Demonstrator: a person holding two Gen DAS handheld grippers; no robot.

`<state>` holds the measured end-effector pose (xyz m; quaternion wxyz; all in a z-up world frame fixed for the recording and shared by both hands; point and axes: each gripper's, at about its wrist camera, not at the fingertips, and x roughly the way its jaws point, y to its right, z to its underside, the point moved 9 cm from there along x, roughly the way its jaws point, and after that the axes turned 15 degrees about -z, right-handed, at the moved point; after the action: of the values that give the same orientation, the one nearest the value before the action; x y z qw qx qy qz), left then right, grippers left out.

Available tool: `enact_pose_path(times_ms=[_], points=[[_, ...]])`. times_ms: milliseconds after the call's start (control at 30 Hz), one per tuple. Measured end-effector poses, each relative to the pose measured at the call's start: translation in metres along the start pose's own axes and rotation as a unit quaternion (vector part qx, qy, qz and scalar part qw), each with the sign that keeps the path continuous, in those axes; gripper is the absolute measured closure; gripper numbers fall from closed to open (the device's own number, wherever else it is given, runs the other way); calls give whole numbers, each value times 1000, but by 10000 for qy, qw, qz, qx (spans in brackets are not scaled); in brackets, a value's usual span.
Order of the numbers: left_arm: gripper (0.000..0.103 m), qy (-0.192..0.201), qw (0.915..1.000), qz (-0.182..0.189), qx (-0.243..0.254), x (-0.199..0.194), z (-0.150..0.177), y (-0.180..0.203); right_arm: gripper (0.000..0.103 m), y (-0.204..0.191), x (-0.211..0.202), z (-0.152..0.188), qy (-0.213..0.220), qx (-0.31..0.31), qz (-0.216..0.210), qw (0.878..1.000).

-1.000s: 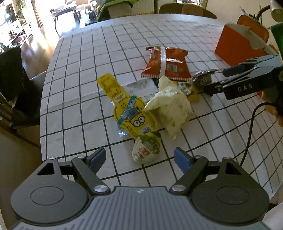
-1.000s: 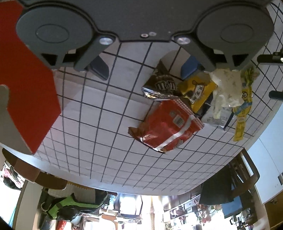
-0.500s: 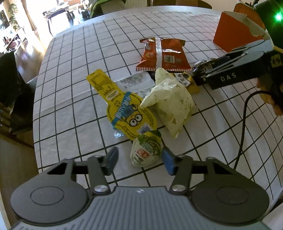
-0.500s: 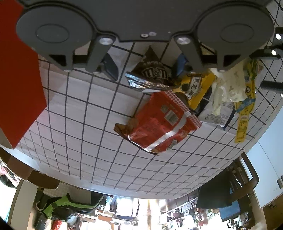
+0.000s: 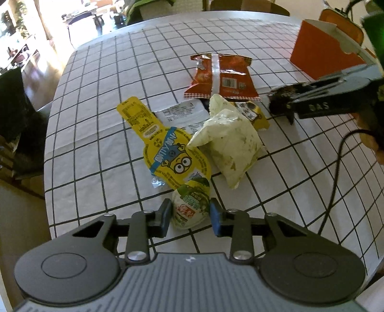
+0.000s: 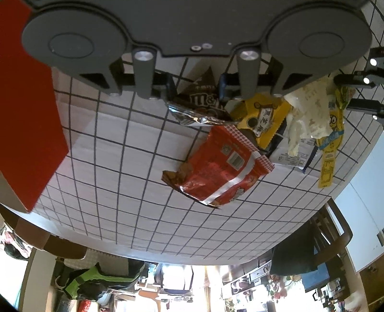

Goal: Organize snacks
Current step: 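Grasp the green-white pouch with the left tool while the right tool grasps the brown M&M's bag, then carry the green-white pouch and M&M's bag over the orange box with both tools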

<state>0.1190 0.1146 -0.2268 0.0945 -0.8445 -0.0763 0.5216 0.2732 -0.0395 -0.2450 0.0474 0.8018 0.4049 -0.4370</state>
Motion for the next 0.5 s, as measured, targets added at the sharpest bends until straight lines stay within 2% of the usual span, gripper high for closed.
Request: enact_pose_path(times_ms=[233, 500], points=[[71, -66, 9994, -8, -347, -9, 2, -5, 71, -2, -21, 4, 142, 116, -93, 9998], [71, 30, 9982, 97, -594, -37, -5, 1, 71, -6, -59, 4, 164, 125, -169, 9996]])
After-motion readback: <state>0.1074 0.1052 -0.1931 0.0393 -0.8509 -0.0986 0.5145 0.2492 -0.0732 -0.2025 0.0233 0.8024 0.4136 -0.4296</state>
